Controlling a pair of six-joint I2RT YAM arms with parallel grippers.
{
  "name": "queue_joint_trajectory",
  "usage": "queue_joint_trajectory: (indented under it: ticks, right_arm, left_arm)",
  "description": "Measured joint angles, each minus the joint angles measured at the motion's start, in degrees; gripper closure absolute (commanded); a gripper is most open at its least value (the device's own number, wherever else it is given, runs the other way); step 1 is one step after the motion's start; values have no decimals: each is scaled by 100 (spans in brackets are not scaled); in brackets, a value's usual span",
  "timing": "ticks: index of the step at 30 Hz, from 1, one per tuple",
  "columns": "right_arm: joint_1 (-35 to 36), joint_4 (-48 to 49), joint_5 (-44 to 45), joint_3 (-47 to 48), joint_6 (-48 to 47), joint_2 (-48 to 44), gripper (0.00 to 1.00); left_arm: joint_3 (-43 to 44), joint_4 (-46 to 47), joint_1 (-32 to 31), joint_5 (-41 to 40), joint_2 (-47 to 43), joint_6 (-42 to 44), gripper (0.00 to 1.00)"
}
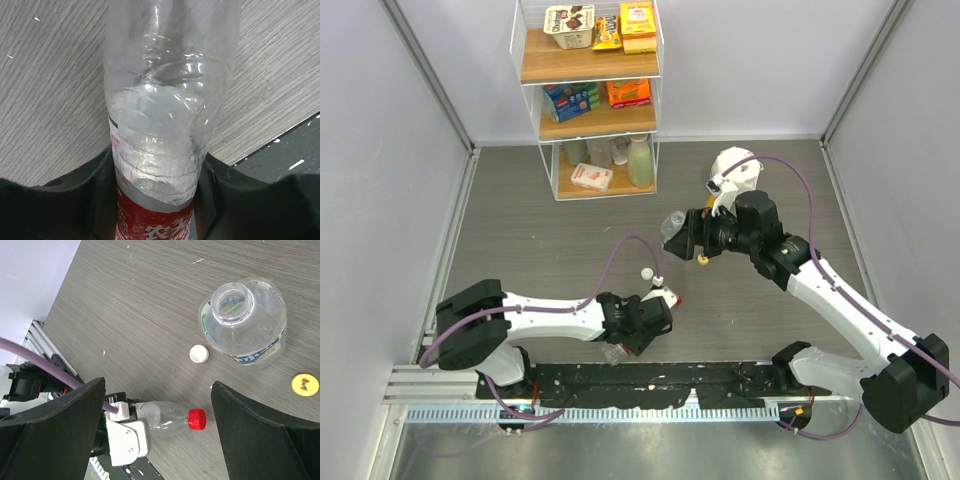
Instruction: Unscrew the bottle caps
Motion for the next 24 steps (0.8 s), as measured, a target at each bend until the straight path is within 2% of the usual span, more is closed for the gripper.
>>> queue_joint_trajectory:
  ticks: [6,9,12,16,21,24]
  right_arm:
    - [-13,-42,0,11,0,-151,9]
    - [-13,-55,-52,35,15,-201,9]
    - [-13,-105,-170,129,42,-212,9]
    - [-13,-114,-393,273,146,-264,9]
    - [15,57,-684,337,376,-269,9]
    - [214,155,-715,374,509,-179,9]
  left_arm:
    - [-44,55,0,-26,-90,-122,68]
    - [-232,90,0,-76,-498,-195,67]
    - [-492,149,0,-157,-1237,-280,66]
    - [-990,365,0,-332,-2658,-501,66]
    - [-1703,715,13,-573,-4380,-909,79]
    - [-2044,863,15,-656,-5047,-1147,82]
